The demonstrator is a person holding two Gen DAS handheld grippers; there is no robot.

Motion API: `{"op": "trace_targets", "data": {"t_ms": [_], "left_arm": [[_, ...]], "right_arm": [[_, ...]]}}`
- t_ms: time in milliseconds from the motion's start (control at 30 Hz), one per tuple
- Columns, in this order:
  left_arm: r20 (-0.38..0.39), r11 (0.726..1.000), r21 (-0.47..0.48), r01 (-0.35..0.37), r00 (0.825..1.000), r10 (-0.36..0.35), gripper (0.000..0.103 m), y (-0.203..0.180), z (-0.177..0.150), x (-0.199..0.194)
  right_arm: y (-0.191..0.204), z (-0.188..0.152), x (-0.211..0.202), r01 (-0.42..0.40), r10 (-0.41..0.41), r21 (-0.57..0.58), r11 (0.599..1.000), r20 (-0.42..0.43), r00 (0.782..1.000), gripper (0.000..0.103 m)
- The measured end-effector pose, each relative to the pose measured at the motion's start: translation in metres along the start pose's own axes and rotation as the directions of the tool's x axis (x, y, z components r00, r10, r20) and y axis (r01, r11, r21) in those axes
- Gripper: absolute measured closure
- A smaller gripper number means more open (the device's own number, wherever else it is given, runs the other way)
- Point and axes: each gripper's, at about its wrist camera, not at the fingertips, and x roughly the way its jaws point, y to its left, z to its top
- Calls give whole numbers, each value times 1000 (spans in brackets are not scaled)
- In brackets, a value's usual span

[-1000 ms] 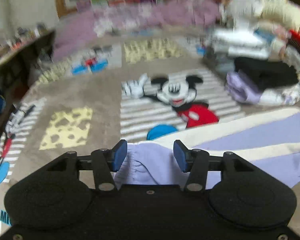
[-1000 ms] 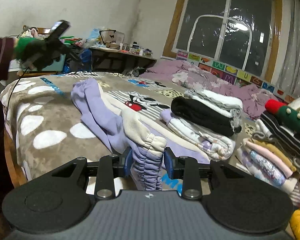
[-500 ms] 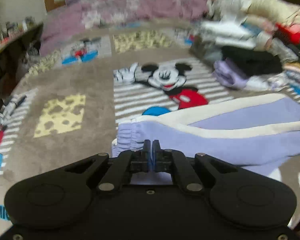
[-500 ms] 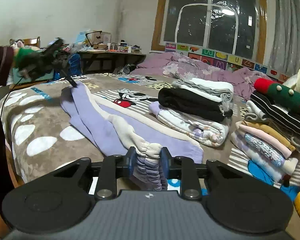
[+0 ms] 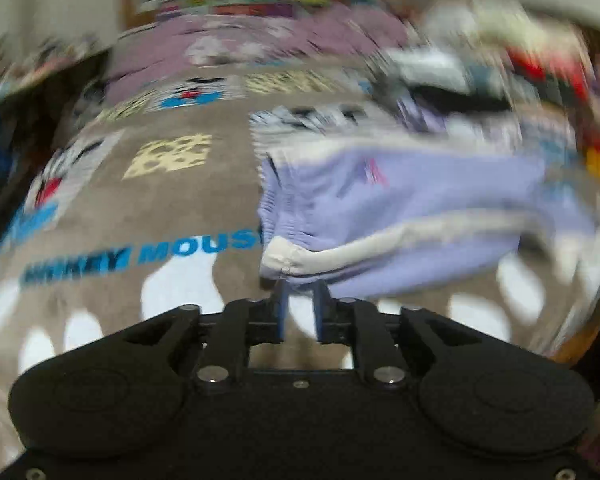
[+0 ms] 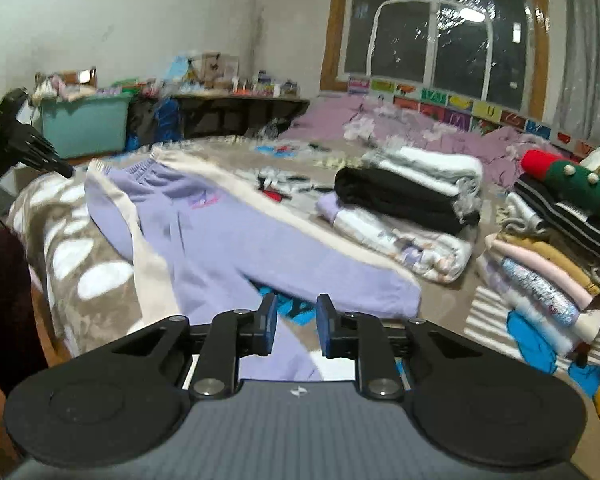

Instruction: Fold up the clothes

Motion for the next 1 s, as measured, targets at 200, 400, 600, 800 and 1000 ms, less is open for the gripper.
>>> {"op": "trace_targets", "data": {"t_ms": [200, 400, 600, 800, 1000], "left_arm": [[62, 850, -526, 33, 998, 0, 46, 23, 12, 6], [13, 701, -714, 3, 1000, 8, 47, 7, 12, 42], [-60, 635, -767, -86, 996, 62, 66, 3, 10, 75], [-38, 651, -754, -83, 996, 82, 100, -2, 13, 85], [171, 742, -666, 81, 984, 46, 100, -7, 22, 21]], "right_arm": [[-18, -12, 22, 43, -5, 300, 953, -127, 992, 51], [-44, -52, 19, 143, -42, 692, 708, -160, 986, 46], [-41, -93, 13, 87, 0, 873, 479, -99, 995, 45], [-39, -97, 9, -24, -47, 923, 383, 45, 998, 84], [-42, -75, -5, -150, -109, 905, 399, 209, 972, 90]]}}
